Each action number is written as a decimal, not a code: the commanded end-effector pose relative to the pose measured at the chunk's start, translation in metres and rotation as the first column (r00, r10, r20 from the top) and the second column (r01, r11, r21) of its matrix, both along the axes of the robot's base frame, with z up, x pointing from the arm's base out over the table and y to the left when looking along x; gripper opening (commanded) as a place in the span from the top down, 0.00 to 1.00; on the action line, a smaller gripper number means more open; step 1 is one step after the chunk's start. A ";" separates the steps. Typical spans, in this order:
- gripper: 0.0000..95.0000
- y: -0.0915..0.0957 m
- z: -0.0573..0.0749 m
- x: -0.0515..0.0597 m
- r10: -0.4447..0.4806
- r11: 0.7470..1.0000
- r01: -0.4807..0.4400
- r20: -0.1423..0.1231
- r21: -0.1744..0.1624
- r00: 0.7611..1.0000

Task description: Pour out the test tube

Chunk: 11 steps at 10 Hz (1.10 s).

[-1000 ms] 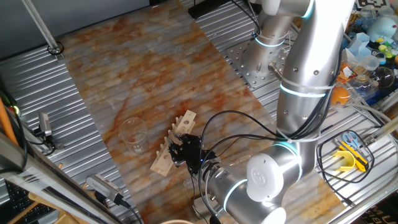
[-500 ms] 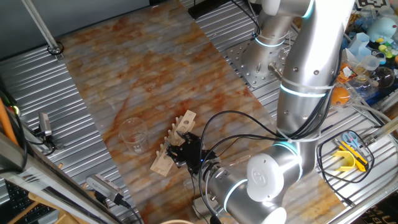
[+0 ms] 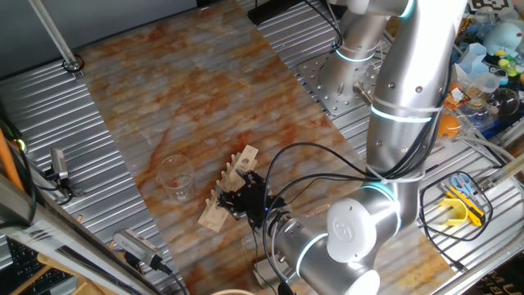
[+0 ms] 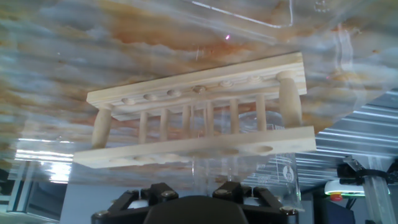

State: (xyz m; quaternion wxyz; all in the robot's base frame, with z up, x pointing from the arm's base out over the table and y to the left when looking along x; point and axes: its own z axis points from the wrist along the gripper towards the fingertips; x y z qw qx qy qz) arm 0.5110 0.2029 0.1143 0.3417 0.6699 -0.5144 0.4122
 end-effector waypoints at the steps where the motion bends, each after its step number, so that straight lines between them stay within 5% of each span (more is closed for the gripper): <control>1: 0.40 0.001 0.003 -0.001 -0.001 1.000 0.001 0.006 -0.002 1.000; 7: 0.40 0.003 0.031 -0.005 0.001 1.000 -0.001 0.048 -0.006 0.999; 11: 0.40 -0.004 0.053 -0.002 0.008 1.000 -0.008 0.046 0.004 0.999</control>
